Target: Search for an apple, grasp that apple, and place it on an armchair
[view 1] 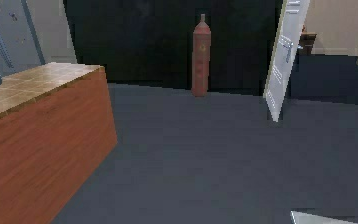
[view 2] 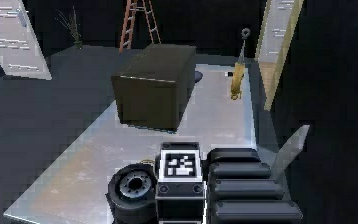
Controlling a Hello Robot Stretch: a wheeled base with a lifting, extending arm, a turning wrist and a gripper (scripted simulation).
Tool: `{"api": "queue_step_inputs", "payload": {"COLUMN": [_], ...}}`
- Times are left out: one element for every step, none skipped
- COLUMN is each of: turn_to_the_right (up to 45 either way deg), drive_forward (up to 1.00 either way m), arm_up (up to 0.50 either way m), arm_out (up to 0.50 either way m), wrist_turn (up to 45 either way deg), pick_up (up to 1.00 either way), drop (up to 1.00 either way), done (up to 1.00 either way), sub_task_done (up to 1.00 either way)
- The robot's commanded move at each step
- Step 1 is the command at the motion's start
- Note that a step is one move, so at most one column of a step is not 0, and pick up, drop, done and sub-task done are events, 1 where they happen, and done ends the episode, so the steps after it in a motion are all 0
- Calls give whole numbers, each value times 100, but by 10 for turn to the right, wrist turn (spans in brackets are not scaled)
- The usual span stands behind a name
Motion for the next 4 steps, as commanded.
{"api": "queue_step_inputs", "payload": {"turn_to_the_right": [-450, -90, 0, 450], "drive_forward": [0, 0, 30, 0], "arm_up": [0, 0, 0, 0], "arm_out": [0, 0, 0, 0], "wrist_turn": [0, 0, 0, 0], "pick_up": [0, 0, 0, 0], "drop": [0, 0, 0, 0], "done": [0, 0, 0, 0], "sub_task_done": [0, 0, 0, 0]}}
